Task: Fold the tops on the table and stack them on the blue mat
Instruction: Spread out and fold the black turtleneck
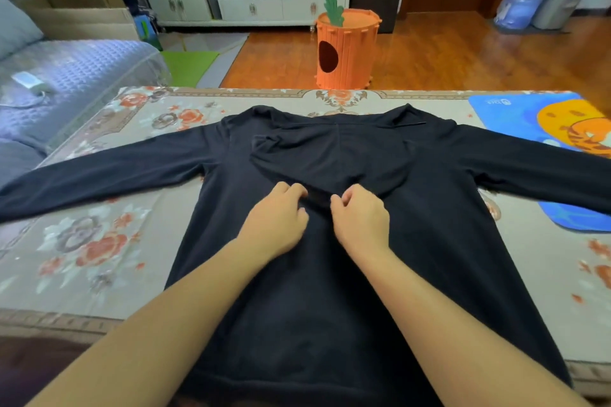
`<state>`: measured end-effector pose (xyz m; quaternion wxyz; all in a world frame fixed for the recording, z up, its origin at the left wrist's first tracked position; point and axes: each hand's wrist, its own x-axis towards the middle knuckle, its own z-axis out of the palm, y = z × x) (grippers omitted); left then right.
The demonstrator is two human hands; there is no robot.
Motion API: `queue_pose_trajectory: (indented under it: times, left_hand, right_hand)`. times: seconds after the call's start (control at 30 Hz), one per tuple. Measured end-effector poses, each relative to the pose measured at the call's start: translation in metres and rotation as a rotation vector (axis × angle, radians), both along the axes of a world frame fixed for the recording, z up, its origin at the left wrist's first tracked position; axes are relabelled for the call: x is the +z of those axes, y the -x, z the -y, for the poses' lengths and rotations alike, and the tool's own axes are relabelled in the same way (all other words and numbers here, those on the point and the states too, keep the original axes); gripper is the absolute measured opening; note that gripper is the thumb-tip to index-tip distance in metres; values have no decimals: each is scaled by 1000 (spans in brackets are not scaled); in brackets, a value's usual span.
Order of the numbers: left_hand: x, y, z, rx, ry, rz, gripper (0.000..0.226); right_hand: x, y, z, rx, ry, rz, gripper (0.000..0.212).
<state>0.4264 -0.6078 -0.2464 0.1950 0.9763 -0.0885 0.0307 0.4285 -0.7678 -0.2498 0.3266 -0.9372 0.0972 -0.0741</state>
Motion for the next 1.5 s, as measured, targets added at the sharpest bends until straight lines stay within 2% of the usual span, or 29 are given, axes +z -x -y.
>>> queue_pose_trajectory:
  times: [0.07, 0.13, 0.2, 0.27, 0.33, 0.4, 0.47, 0.53, 0.57, 0.6, 0.67, 0.73, 0.8, 0.87, 0.9, 0.97, 1.13, 1.2, 1.33, 1.4, 1.43, 1.47, 1.5]
  left_hand:
    - [-3, 0, 13, 33, -125, 4, 32]
    - [2, -1, 20, 100, -123, 43, 27]
    - [4, -10, 28, 106, -84, 155, 26]
    - [4, -22, 38, -4, -57, 265, 36]
    - [1, -31, 51, -165, -8, 159, 55]
    - [-9, -35, 61, -333, -152, -90, 72]
    - [-11, -40, 65, -395, -336, -294, 78]
    - [7, -50, 71, -321, -345, -415, 73]
    - [18, -55, 77, -275, -331, -387, 66]
    - [25, -59, 85, -247, -332, -274, 62]
    - [27, -71, 105, -240, -262, 44, 53]
    - [14, -85, 127, -265, -151, 204, 47]
    - [-2, -99, 149, -274, -226, 146, 56]
    - [-21, -111, 166, -258, -339, 26, 63]
    - [-31, -114, 169, -248, -368, -24, 65]
    - [-44, -118, 169, -235, -378, -79, 67]
    - [-47, -116, 166, -216, -386, -46, 67]
    - [-47, -114, 166, -210, -382, -42, 67]
    - [-42, -115, 163, -208, -329, -78, 68]
    - [-31, -119, 162, -205, -229, -165, 70]
    - [-19, -119, 162, -209, -124, -240, 71]
    - [-3, -119, 159, -206, 59, -342, 67]
    - [14, -117, 158, -167, 336, -443, 55]
  right_hand:
    - [-12, 17, 7, 92, 171, 72, 21]
    - [-20, 20, 17, 186, 339, 56, 22]
    - [-17, 18, 28, 242, 339, 101, 20]
    - [-10, 17, 39, 265, 263, 222, 16]
    - [-2, 18, 52, 262, 222, 262, 15]
    - [2, 20, 77, 220, 163, 188, 15]
    - [3, 16, 118, 90, 110, 119, 15]
    - [4, 8, 173, -124, -2, 89, 17]
    - [5, 4, 203, -240, -73, 81, 19]
    - [7, 2, 232, -348, -138, 78, 22]
    - [13, -2, 286, -544, -256, 82, 24]
    - [16, -6, 336, -717, -374, 97, 10]
    - [19, -14, 376, -918, -537, 105, 9]
    - [18, -20, 409, -1071, -766, 135, 42]
    - [19, -23, 421, -1112, -855, 161, 55]
    - [24, -31, 438, -1113, -987, 233, 61]
    - [31, -47, 469, -1228, -1271, 364, 43]
    - [25, -49, 477, -1262, -1288, 415, 36]
    - [31, -46, 470, -1202, -1277, 467, 29]
    - [51, -47, 452, -1070, -1206, 504, 34]
    - [63, -50, 438, -947, -1081, 502, 45]
    - [78, -53, 420, -802, -958, 508, 55]
    - [93, -57, 402, -650, -854, 522, 61]
